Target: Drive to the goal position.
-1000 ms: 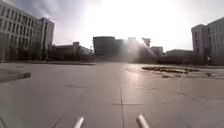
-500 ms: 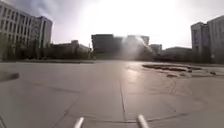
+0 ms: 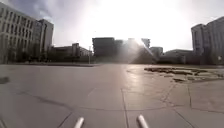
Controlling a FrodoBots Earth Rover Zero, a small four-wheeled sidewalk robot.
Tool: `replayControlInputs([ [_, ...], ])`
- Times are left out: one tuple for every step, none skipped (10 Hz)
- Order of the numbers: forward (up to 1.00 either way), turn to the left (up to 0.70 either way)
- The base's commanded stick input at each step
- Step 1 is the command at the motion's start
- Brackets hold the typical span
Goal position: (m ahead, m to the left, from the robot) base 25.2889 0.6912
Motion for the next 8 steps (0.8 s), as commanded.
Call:
replayControlInputs([
  [1.0,0.27],
  [1.0,0.27],
  [1.0,0.27],
  [1.0,0.0],
  [1.0,0.0],
  [1.0,0.0],
  [1.0,0.0],
  [1.0,0.0],
])
